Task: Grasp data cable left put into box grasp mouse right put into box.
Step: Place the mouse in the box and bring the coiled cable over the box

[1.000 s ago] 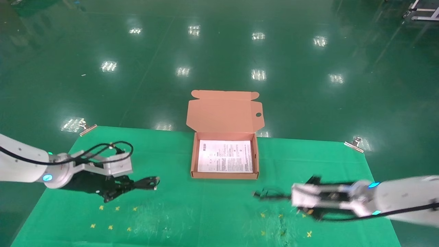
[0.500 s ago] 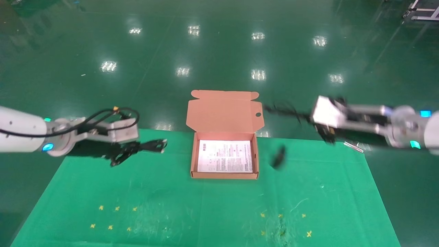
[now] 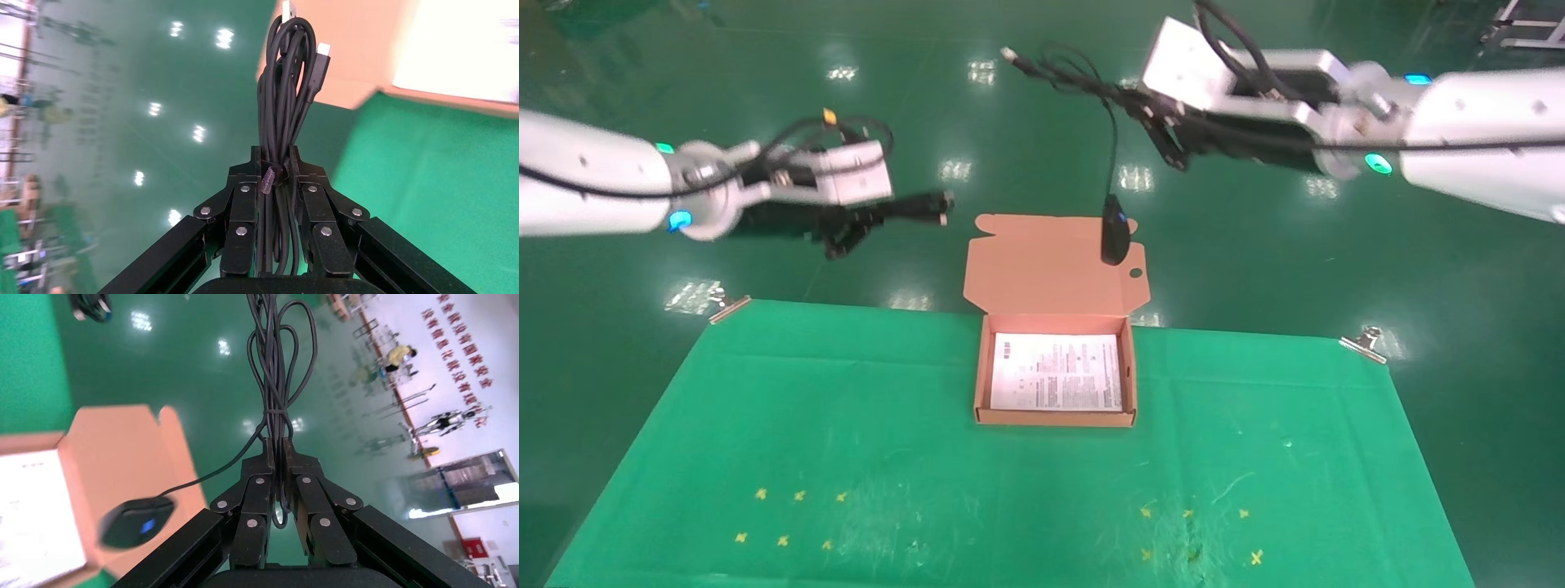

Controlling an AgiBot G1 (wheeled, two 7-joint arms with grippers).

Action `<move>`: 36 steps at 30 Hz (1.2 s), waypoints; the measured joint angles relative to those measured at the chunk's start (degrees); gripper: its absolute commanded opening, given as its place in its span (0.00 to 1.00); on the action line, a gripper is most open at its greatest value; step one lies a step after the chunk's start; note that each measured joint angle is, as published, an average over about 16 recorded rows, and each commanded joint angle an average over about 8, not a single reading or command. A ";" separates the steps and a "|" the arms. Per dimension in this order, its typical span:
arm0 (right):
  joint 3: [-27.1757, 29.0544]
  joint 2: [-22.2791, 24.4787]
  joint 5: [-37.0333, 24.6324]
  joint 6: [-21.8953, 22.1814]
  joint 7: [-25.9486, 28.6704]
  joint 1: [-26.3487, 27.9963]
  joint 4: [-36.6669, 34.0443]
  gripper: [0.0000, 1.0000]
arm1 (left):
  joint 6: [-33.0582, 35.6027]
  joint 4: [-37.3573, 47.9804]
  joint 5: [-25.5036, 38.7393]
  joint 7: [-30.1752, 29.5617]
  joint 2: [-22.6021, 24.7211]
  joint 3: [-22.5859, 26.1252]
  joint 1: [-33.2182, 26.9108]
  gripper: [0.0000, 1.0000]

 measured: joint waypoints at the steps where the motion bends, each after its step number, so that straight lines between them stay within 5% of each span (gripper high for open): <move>1: 0.03 -0.54 0.26 0.26 -0.52 0.44 -0.73 0.00 | -0.37 0.43 0.12 0.18 0.32 -0.07 -0.41 0.00; 17: -0.08 -4.90 2.41 2.45 -5.53 1.95 -6.86 0.00 | -1.78 2.82 1.03 1.03 1.07 -0.26 -2.20 0.00; 36: -2.49 -7.88 1.87 2.01 -6.07 -3.75 -9.29 0.00 | 3.50 -2.02 5.67 -5.72 -3.51 1.37 0.23 0.00</move>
